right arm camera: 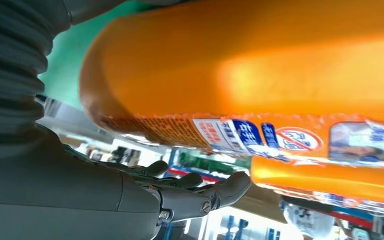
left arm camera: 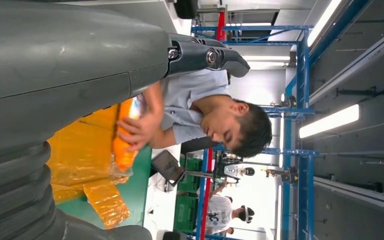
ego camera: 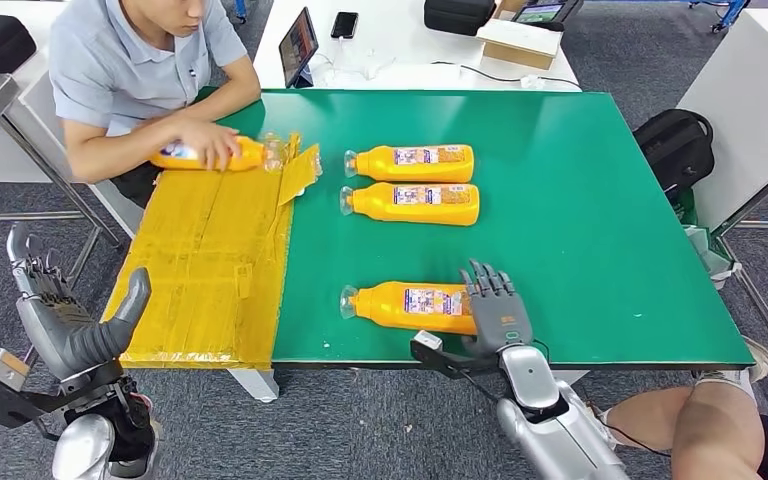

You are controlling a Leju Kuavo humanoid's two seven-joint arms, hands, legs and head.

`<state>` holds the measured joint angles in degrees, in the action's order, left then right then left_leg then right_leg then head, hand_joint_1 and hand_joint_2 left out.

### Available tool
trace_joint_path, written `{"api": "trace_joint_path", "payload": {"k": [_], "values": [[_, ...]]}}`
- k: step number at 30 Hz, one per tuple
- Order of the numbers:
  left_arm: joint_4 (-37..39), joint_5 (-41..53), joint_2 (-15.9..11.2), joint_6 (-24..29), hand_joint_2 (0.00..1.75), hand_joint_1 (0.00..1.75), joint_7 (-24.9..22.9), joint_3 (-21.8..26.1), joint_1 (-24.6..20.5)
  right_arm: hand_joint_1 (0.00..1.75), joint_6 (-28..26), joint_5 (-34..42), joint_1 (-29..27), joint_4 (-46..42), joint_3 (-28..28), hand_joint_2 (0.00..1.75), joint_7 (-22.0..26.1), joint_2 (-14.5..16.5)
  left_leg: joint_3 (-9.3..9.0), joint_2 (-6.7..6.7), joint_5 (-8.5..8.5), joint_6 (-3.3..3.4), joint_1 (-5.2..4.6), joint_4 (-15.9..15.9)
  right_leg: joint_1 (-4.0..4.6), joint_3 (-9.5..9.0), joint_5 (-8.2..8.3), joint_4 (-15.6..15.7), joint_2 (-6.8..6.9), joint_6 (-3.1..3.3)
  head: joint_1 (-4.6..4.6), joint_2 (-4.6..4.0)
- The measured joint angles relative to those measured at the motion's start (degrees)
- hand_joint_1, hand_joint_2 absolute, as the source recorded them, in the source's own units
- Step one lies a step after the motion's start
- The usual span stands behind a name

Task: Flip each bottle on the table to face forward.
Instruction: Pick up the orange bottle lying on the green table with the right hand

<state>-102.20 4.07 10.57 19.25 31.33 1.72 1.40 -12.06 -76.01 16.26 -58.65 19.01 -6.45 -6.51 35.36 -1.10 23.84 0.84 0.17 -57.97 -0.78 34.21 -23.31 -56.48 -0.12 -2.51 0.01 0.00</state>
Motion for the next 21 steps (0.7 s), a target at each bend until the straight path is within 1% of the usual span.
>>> {"api": "trace_joint_path", "payload": {"k": [3, 4, 7, 11, 16, 21], "values": [[0.05, -0.45, -0.01, -0.58, 1.75, 0.0, -0.45, 0.07, -0.03, 1.28, 1.35, 1.94, 1.98, 2.65, -0.18, 1.75, 1.1, -0.01, -0.09, 0.03, -0.01, 0.0, 0.0, 0.0, 0.0, -0.04, 0.02, 0.0, 0.0, 0.02, 0.0, 0.0], [0.16, -0.68, -0.01, -0.76, 1.75, 0.0, -0.54, 0.08, -0.12, 1.56, 2.08, 3.26, 2.77, 3.82, -0.31, 1.75, 2.18, -0.01, -0.13, 0.06, -0.01, 0.0, 0.0, 0.0, 0.0, -0.04, 0.03, 0.01, -0.01, 0.02, -0.01, 0.0], [0.84, -1.44, -0.05, -1.16, 1.75, 0.0, -0.57, 0.1, -0.71, 1.6, 3.29, 6.86, 5.2, 8.13, -0.83, 1.75, 5.79, -0.01, -0.27, 0.11, -0.01, 0.01, 0.0, 0.0, 0.0, -0.03, 0.04, 0.03, -0.01, 0.02, 0.01, 0.0], [1.85, -2.02, -0.13, -1.42, 1.75, 0.0, -0.55, 0.09, -1.5, 1.74, 3.2, 8.45, 7.91, 13.06, -1.01, 1.75, 8.01, 0.06, -0.56, 0.13, 0.07, 0.01, 0.0, 0.0, 0.0, 0.05, 0.02, 0.06, -0.03, 0.03, 0.01, 0.0], [3.25, -2.87, -0.26, -1.41, 1.75, 0.0, -0.47, -0.16, -2.9, 1.75, 3.24, 10.11, 11.53, 19.61, -0.88, 1.75, 12.29, 1.22, -0.74, 0.24, 0.08, 0.0, 0.0, 0.01, 0.02, -0.06, 0.02, 0.06, -0.18, 0.03, 0.02, 0.0], [4.32, -3.58, -0.44, -1.39, 1.75, 0.0, -0.42, -0.37, -3.8, 1.75, 3.34, 11.27, 14.13, 24.04, -0.51, 1.75, 14.24, 2.65, -0.88, 0.55, 0.11, -0.04, 0.02, 0.01, 0.05, -0.39, 0.1, 0.05, -0.47, 0.08, 0.01, 0.0]]}}
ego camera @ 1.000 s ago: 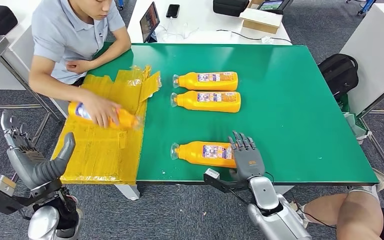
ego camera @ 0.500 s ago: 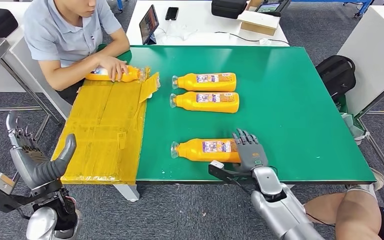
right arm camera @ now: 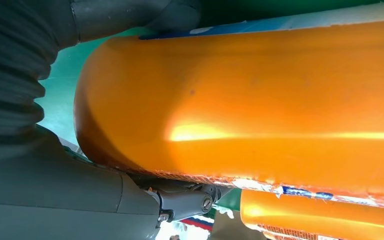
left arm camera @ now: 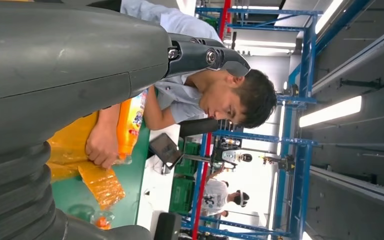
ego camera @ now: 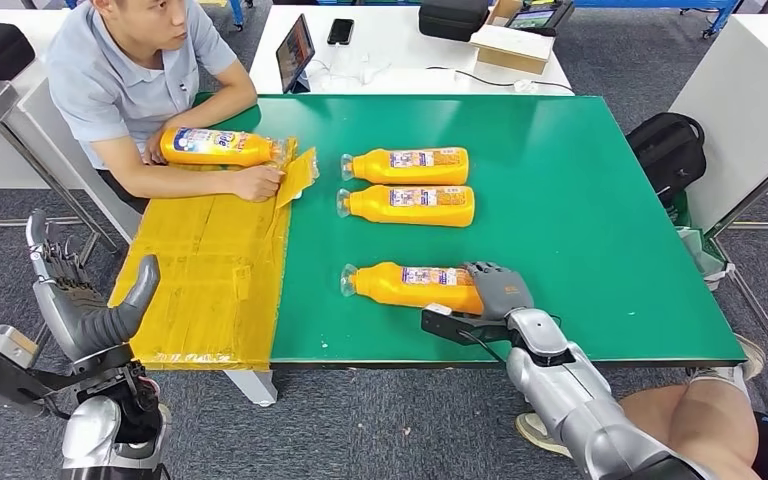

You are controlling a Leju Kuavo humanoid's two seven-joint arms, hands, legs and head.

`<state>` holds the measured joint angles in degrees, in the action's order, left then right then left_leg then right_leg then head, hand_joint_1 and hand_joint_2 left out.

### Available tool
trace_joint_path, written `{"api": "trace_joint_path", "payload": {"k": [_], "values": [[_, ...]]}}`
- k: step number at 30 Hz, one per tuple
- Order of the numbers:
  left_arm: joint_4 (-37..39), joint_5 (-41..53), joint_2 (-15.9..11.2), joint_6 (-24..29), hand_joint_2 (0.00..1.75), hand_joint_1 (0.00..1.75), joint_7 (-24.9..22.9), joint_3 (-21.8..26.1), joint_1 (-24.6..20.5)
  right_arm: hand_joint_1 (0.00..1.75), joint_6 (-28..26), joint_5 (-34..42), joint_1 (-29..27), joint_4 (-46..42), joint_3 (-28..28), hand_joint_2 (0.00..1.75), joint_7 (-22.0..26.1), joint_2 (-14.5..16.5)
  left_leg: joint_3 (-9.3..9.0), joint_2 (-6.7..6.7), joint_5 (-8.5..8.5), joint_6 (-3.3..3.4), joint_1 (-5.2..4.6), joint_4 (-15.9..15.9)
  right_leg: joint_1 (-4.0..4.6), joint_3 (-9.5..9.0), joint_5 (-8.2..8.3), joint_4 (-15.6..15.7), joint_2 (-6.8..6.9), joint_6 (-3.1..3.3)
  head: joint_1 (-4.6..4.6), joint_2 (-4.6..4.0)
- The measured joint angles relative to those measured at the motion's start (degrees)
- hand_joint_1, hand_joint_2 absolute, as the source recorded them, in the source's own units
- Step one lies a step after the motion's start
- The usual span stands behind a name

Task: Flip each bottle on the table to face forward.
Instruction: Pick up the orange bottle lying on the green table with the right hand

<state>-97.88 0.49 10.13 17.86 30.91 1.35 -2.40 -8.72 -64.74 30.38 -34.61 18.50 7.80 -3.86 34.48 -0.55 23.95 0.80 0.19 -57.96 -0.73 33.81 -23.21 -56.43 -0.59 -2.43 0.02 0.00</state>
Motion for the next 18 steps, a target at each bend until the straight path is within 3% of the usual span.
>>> {"api": "trace_joint_path", "payload": {"k": [3, 8, 14, 18], "values": [[0.64, -0.77, -0.16, -0.04, 1.75, 0.0, 0.09, -0.24, -0.42, 1.75, 0.62, 3.29, 0.83, 1.6, 0.31, 1.75, 3.97, 0.28, -0.06, 0.16, 0.02, -0.02, 0.01, 0.0, 0.03, -0.14, 0.08, 0.0, -0.19, 0.1, 0.01, 0.0], [2.18, -2.31, -0.53, -0.54, 1.75, 0.0, 0.76, -1.54, -1.72, 1.75, 4.55, 15.62, -0.11, 2.18, -0.65, 1.75, 16.72, 0.55, -0.23, 0.29, 0.18, -0.13, 0.02, 0.0, 0.08, -0.12, 0.06, 0.01, -0.36, 0.11, 0.0, 0.0], [3.31, -2.62, -0.81, -0.54, 1.75, 0.0, 1.05, -2.5, -2.19, 1.75, 4.88, 18.32, -1.0, 2.07, -1.64, 1.75, 18.4, 1.06, -0.29, 0.35, 0.16, -0.15, 0.06, 0.0, 0.11, -0.34, 0.08, 0.0, -0.44, 0.12, 0.0, 0.0], [3.49, -3.95, -0.99, -2.51, 1.75, 0.0, -0.28, -3.46, -2.12, 1.75, 4.38, 25.66, -3.43, 0.0, -3.17, 1.75, 22.88, 1.47, -0.19, 0.3, 0.16, -0.15, 0.06, 0.0, 0.1, -0.32, 0.05, 0.0, -0.41, 0.1, -0.01, 0.0]]}}
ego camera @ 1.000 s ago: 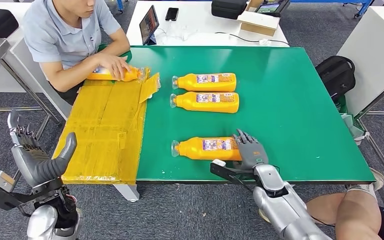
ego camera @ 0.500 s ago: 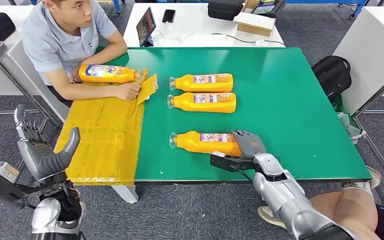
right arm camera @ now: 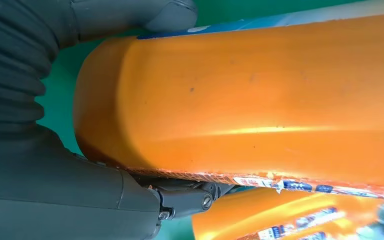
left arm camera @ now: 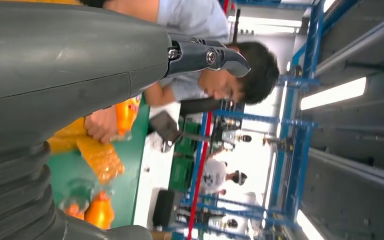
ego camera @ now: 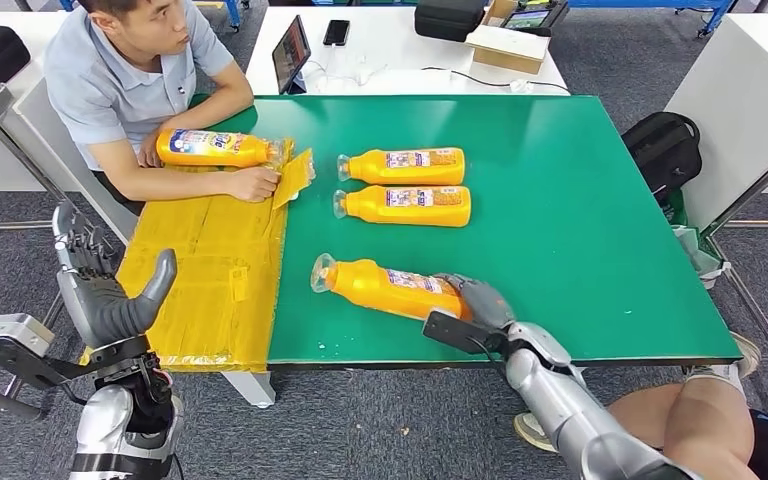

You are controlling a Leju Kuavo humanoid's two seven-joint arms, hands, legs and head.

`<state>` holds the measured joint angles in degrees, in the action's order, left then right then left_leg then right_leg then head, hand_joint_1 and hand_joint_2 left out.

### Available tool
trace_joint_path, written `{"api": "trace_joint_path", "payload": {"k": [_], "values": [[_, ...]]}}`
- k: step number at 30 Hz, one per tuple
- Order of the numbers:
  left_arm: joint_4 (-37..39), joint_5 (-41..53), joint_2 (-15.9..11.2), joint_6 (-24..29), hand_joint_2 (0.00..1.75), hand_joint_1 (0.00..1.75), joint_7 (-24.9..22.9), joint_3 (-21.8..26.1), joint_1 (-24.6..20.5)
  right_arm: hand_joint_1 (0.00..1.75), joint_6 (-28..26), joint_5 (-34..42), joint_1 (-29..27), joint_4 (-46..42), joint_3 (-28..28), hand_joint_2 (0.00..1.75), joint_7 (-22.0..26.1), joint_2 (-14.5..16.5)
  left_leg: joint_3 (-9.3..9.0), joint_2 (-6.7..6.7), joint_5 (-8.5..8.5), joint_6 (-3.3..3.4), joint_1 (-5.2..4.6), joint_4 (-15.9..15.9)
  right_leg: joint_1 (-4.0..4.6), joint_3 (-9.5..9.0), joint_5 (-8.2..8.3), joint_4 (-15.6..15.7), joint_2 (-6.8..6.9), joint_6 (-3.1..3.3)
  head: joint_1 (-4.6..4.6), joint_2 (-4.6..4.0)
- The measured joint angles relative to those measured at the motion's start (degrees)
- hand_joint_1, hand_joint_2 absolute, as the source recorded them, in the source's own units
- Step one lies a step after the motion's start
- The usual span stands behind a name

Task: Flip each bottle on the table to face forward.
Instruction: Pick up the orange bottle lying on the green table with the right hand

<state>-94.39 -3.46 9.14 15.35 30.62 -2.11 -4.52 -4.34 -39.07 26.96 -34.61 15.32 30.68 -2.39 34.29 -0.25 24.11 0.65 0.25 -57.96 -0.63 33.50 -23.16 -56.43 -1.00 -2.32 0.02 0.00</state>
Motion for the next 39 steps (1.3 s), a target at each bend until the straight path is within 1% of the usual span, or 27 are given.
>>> {"api": "trace_joint_path", "payload": {"k": [2, 5, 6, 7, 9, 12, 14, 16, 18, 22, 27, 29, 32, 33, 35, 39], "values": [[0.84, -0.88, -0.1, -3.09, 1.75, 0.0, -3.94, -1.44, 0.12, 1.75, -1.65, 4.96, -2.99, -3.13, -1.51, 1.75, 2.68, 0.59, 0.14, -0.09, -0.02, 0.03, 0.0, 0.0, -0.02, 0.05, -0.01, 0.0, 0.06, -0.02, 0.0, 0.0], [6.13, -4.33, 0.02, -9.0, 1.75, 0.0, -12.5, -5.02, 0.27, 1.75, -5.04, 12.68, -9.24, -11.19, -4.54, 1.75, 5.35, 1.97, 0.51, -0.29, -0.07, 0.1, -0.02, 0.0, -0.06, 0.27, -0.01, -0.02, 0.24, -0.04, 0.0, 0.0], [8.76, -5.92, 0.25, -10.28, 1.75, 0.0, -13.99, -6.25, 0.38, 1.75, -5.89, 14.91, -11.27, -14.44, -5.71, 1.75, 5.89, 2.6, 0.67, -0.31, -0.08, 0.11, -0.03, 0.0, -0.07, 0.41, 0.0, -0.03, 0.28, -0.05, 0.0, 0.0], [11.19, -7.11, 0.52, -10.94, 1.75, 0.0, -14.5, -7.32, 0.53, 1.75, -6.49, 16.54, -12.94, -17.36, -6.78, 1.75, 6.25, 3.21, 0.82, -0.3, -0.09, 0.12, -0.03, 0.0, -0.08, 0.56, 0.02, -0.04, 0.28, -0.06, -0.01, 0.0], [14.93, -8.71, 1.04, -11.27, 1.75, 0.0, -14.18, -8.93, 0.68, 1.75, -7.32, 18.5, -15.22, -22.03, -8.52, 1.75, 6.48, 4.23, 1.0, -0.26, -0.11, 0.14, -0.04, -0.01, -0.09, 0.76, 0.04, -0.04, 0.26, -0.08, -0.02, 0.0], [17.51, -11.95, 1.62, -10.96, 1.75, 0.0, -12.86, -10.2, 0.98, 1.75, -9.75, 21.64, -17.49, -27.33, -10.45, 1.75, 7.87, 5.72, 1.11, -0.29, -0.11, 0.14, -0.05, -0.01, -0.11, 0.85, 0.03, -0.04, 0.28, -0.09, -0.01, 0.0], [17.39, -11.92, 2.15, -9.44, 1.75, 0.0, -10.06, -10.49, 1.5, 1.75, -12.12, 24.12, -18.8, -30.81, -11.36, 1.75, 8.78, 6.95, 1.19, -0.29, -0.1, 0.15, -0.04, -0.01, -0.11, 0.94, 0.02, -0.04, 0.29, -0.09, -0.02, 0.0], [16.33, -9.83, 2.51, -8.49, 1.75, 0.0, -7.89, -11.07, 2.12, 1.75, -14.0, 26.6, -20.09, -34.43, -11.78, 1.75, 9.18, 8.04, 1.25, -0.31, -0.1, 0.14, -0.04, -0.01, -0.11, 1.0, -0.02, -0.04, 0.29, -0.1, -0.02, 0.0], [15.26, -8.66, 2.57, -8.91, 1.75, 0.0, -7.54, -11.87, 2.84, 1.75, -14.98, 28.18, -21.08, -37.33, -11.96, 1.75, 9.32, 8.84, 1.28, -0.32, -0.09, 0.14, -0.04, -0.01, -0.11, 1.02, -0.07, -0.04, 0.29, -0.16, -0.02, 0.0], [14.18, -8.44, 2.6, -9.27, 1.75, 0.0, -7.59, -12.74, 3.9, 1.75, -15.38, 28.74, -22.27, -40.56, -12.07, 1.75, 9.36, 9.56, 1.29, -0.31, -0.08, 0.14, -0.04, -0.01, -0.11, 1.04, -0.1, -0.03, 0.29, -0.19, -0.02, 0.0], [13.7, -8.38, 2.6, -9.56, 1.75, 0.0, -7.59, -13.22, 4.31, 1.75, -15.34, 28.92, -22.8, -42.4, -12.08, 1.75, 9.35, 9.95, 1.29, -0.32, -0.09, 0.14, -0.04, -0.01, -0.12, 1.02, -0.09, -0.03, 0.29, -0.2, -0.02, 0.0], [13.64, -7.2, 2.6, -9.94, 1.75, 0.0, -7.13, -13.34, 4.37, 1.75, -14.44, 29.46, -22.85, -42.59, -12.09, 1.75, 9.34, 10.06, 1.3, -0.32, -0.09, 0.14, -0.04, -0.01, -0.12, 1.01, -0.09, -0.04, 0.3, -0.2, -0.01, 0.0], [13.41, -0.53, 2.67, -7.42, 1.75, 0.0, -3.32, -13.76, 4.7, 1.75, -10.09, 29.26, -22.49, -41.87, -11.91, 1.75, 8.63, 10.31, 1.32, -0.32, -0.09, 0.14, -0.04, -0.01, -0.12, 1.02, -0.09, -0.05, 0.3, -0.2, -0.02, 0.0], [13.21, 1.32, 2.76, -6.58, 1.75, 0.0, -2.19, -13.97, 4.79, 1.75, -8.49, 28.54, -22.12, -41.17, -11.66, 1.75, 8.34, 10.37, 1.32, -0.31, -0.09, 0.14, -0.04, -0.01, -0.12, 1.03, -0.09, -0.05, 0.3, -0.2, -0.02, 0.0], [12.77, 2.03, 3.13, -6.37, 1.75, 0.0, -1.71, -14.46, 4.85, 1.75, -6.49, 26.35, -21.06, -39.07, -10.61, 1.75, 8.14, 10.59, 1.33, -0.32, -0.09, 0.14, -0.04, -0.01, -0.11, 1.03, -0.1, -0.05, 0.3, -0.2, -0.01, 0.0], [12.41, 0.74, 3.8, -6.94, 1.75, 0.0, -2.43, -15.37, 4.44, 1.75, -6.37, 20.17, -18.83, -33.88, -5.82, 1.75, 8.39, 12.05, 1.33, -0.32, -0.1, 0.13, -0.02, -0.01, -0.09, 1.04, -0.1, -0.05, 0.3, -0.2, -0.01, 0.0]]}}
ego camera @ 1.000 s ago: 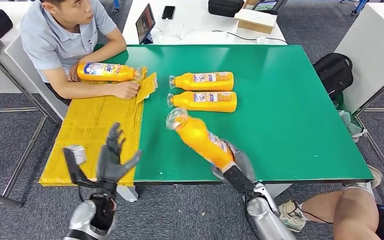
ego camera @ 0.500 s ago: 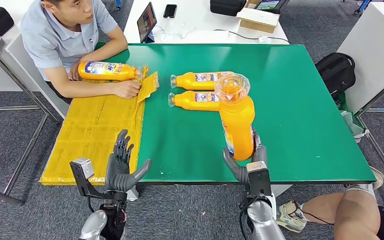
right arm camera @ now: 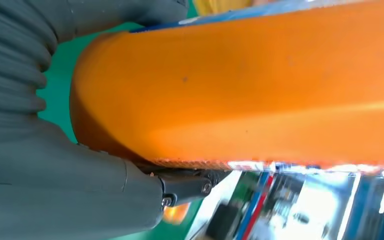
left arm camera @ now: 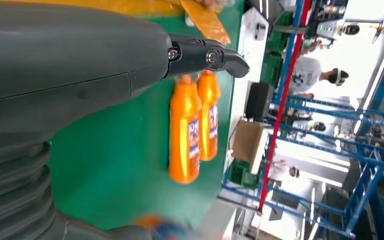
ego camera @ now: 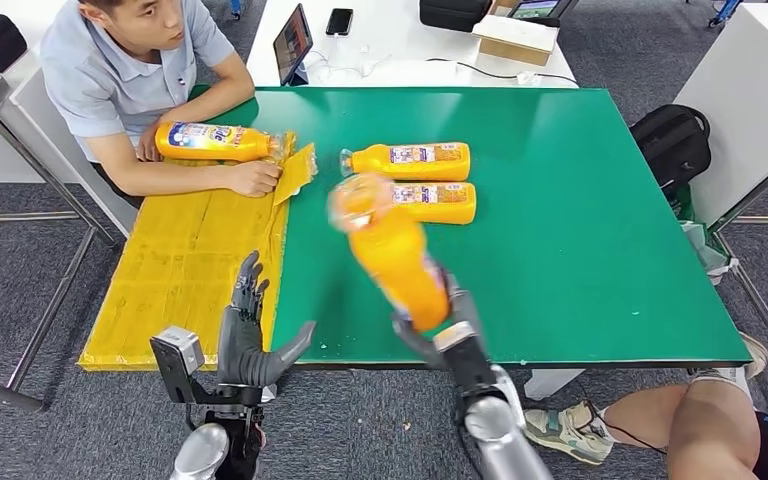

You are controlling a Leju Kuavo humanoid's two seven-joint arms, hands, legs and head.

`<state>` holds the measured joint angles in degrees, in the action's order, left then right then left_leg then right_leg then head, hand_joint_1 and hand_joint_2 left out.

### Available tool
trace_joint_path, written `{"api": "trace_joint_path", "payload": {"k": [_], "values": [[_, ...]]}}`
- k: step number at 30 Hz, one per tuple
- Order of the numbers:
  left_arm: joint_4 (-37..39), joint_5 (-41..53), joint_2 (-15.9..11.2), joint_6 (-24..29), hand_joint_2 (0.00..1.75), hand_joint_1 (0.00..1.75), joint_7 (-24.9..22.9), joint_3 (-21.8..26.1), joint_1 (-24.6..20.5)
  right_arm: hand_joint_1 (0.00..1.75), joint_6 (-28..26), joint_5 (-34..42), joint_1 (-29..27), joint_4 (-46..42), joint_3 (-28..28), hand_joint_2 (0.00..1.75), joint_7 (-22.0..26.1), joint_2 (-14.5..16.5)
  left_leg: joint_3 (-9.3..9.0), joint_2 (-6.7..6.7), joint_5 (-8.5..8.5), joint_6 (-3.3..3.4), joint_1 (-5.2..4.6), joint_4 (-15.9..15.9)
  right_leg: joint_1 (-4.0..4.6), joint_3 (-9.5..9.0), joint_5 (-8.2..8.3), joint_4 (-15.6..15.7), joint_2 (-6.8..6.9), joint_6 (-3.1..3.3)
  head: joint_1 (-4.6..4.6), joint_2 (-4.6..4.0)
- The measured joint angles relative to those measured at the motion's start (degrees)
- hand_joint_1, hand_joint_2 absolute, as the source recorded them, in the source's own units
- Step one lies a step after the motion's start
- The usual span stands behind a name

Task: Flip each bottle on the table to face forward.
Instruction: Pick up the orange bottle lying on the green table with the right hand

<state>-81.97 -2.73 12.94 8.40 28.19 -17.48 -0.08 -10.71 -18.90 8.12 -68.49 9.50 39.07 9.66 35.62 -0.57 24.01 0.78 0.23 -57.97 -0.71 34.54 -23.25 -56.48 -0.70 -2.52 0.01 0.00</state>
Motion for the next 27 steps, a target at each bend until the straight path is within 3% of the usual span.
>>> {"api": "trace_joint_path", "payload": {"k": [5, 13, 20, 27], "values": [[-0.17, -2.39, 0.37, -0.09, 1.75, 0.0, -0.57, -0.7, -1.13, 1.75, -2.88, -5.37, 3.3, 8.15, 8.76, 1.75, 0.3, 2.59, 0.01, 0.01, -0.03, -0.02, 0.04, 0.0, 0.04, 0.02, 0.0, -0.02, 0.0, 0.0, -0.01, 0.0], [-1.88, -8.28, 0.33, -1.68, 1.75, 0.0, -1.44, -0.05, -2.2, 1.75, -5.64, -1.84, 8.48, 17.56, 17.41, 1.75, 0.33, 4.68, 0.01, 0.0, -0.04, -0.01, 0.0, 0.0, -0.02, 0.03, 0.0, -0.02, 0.01, 0.0, 0.0, 0.0], [-4.08, -17.16, 0.32, -9.22, 1.75, 0.0, -3.58, -0.36, -2.31, 1.75, -5.99, 2.47, 8.92, 20.0, 22.13, 1.75, 0.78, 4.35, 0.02, 0.01, -0.02, -0.01, -0.01, 0.0, -0.03, 0.04, 0.0, -0.01, 0.0, 0.0, 0.01, 0.0], [-7.18, -13.41, -0.03, -7.3, 1.75, 0.0, -1.84, -1.1, -2.07, 1.75, -3.76, 6.53, 8.37, 20.6, 22.78, 1.75, 1.01, 3.85, 0.01, 0.01, -0.03, -0.01, 0.0, 0.0, -0.02, 0.04, 0.0, -0.01, 0.01, 0.0, 0.01, 0.0]]}}
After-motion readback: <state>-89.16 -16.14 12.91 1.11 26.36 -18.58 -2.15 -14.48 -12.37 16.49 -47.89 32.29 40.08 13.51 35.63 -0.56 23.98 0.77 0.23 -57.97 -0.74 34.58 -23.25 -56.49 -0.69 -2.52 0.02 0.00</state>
